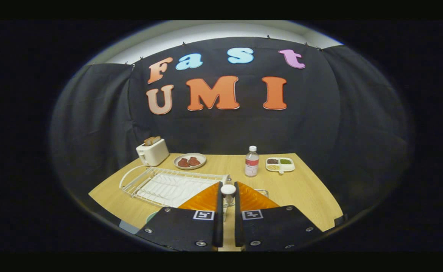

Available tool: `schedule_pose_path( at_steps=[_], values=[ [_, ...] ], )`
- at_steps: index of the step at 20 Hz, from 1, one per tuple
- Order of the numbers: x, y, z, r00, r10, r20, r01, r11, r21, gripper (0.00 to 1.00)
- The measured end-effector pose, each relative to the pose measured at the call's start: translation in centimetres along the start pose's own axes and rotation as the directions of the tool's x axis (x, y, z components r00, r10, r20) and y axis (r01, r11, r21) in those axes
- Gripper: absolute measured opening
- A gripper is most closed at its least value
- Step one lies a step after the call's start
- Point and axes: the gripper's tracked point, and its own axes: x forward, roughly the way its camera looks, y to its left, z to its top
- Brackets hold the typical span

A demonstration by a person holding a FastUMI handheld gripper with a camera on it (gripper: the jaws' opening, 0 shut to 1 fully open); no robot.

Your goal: Take the plate from the dish rack, then take the spoon from the basket and place it into the plate.

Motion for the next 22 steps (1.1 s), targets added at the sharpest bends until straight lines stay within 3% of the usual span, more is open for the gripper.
schedule_pose_path(
  at_steps=[12, 22],
  values=[
    [-0.8, 9.5, -4.2, 0.966, 0.242, -0.085, -0.239, 0.970, 0.046, 0.12],
    [3.2, 14.4, -10.2, 0.935, 0.330, -0.130, -0.331, 0.943, 0.013, 0.12]
  ],
)
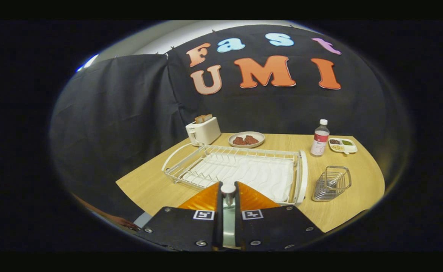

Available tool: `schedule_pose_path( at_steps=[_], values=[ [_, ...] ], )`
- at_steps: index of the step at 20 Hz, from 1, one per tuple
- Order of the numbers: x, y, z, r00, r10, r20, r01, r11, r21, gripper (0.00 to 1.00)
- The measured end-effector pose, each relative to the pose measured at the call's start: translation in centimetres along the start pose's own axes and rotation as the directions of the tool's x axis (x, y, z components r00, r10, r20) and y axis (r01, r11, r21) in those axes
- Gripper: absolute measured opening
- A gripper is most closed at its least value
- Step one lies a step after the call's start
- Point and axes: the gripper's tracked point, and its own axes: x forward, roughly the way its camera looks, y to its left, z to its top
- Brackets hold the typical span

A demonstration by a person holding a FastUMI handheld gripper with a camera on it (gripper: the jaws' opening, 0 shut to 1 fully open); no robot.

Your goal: Take the plate from the dish rack, then take the spoon from the basket and place it into the plate.

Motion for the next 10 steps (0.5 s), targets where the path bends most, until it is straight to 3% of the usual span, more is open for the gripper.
schedule_pose_path(
  at_steps=[10],
  values=[
    [-0.8, -2.7, -5.0, 0.996, -0.007, -0.088, 0.012, 0.999, 0.052, 0.14]
  ],
)
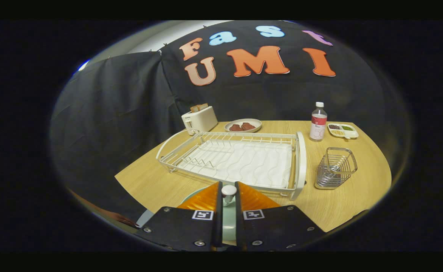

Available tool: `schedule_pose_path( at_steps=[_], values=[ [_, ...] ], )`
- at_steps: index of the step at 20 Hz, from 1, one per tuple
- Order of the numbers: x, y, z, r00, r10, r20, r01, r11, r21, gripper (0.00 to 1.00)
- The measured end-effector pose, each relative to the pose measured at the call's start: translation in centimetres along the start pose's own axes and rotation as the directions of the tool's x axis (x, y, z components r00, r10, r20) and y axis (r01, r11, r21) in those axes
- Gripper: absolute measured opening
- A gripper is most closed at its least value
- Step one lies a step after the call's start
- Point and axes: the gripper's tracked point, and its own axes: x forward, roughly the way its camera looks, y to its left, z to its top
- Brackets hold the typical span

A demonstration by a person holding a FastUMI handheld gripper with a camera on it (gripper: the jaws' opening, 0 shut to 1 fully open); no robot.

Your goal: Take the plate from the dish rack, then take the spoon from the basket and place it into the plate.

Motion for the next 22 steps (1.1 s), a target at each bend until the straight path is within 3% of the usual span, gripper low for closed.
schedule_pose_path(
  at_steps=[8, 13, 17, 22],
  values=[
    [-0.1, -1.2, -5.0, 0.993, 0.008, -0.120, 0.006, 0.993, 0.115, 0.15],
    [0.1, -2.0, -6.3, 0.983, -0.016, -0.181, 0.040, 0.991, 0.130, 0.27],
    [-0.5, -2.2, -3.7, 0.992, -0.026, -0.126, 0.043, 0.990, 0.135, 0.36],
    [-1.9, -2.9, 3.7, 0.997, -0.074, 0.023, 0.071, 0.994, 0.088, 0.58]
  ],
)
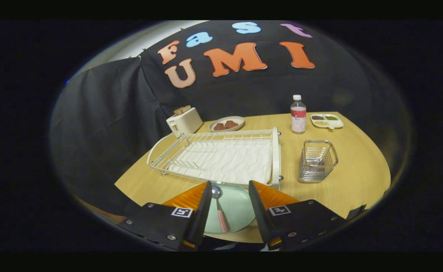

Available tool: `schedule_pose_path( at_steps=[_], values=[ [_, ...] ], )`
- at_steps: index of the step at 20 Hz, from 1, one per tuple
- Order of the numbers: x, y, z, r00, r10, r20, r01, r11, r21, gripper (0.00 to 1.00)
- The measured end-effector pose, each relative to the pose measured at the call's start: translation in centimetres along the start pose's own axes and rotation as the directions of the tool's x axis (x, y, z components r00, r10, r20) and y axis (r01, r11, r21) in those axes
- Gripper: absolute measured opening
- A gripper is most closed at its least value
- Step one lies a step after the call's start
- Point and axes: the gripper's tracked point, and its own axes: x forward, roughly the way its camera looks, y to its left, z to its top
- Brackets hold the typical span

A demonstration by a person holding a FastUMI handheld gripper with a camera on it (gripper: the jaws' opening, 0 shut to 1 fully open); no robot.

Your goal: Take the plate from the dish rack, then take the spoon from the basket and place it into the plate.

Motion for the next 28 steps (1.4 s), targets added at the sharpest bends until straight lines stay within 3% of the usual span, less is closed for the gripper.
schedule_pose_path(
  at_steps=[4, 9, 12, 28],
  values=[
    [-1.9, -0.8, 7.4, 0.985, -0.039, 0.168, 0.050, 0.997, -0.059, 0.72],
    [-4.8, -1.9, 15.8, 0.926, -0.088, 0.368, 0.133, 0.986, -0.097, 0.86],
    [-5.3, -2.8, 17.9, 0.906, -0.127, 0.404, 0.187, 0.976, -0.113, 0.93],
    [-7.9, -2.4, 23.8, 0.771, -0.153, 0.618, 0.282, 0.953, -0.116, 0.94]
  ],
)
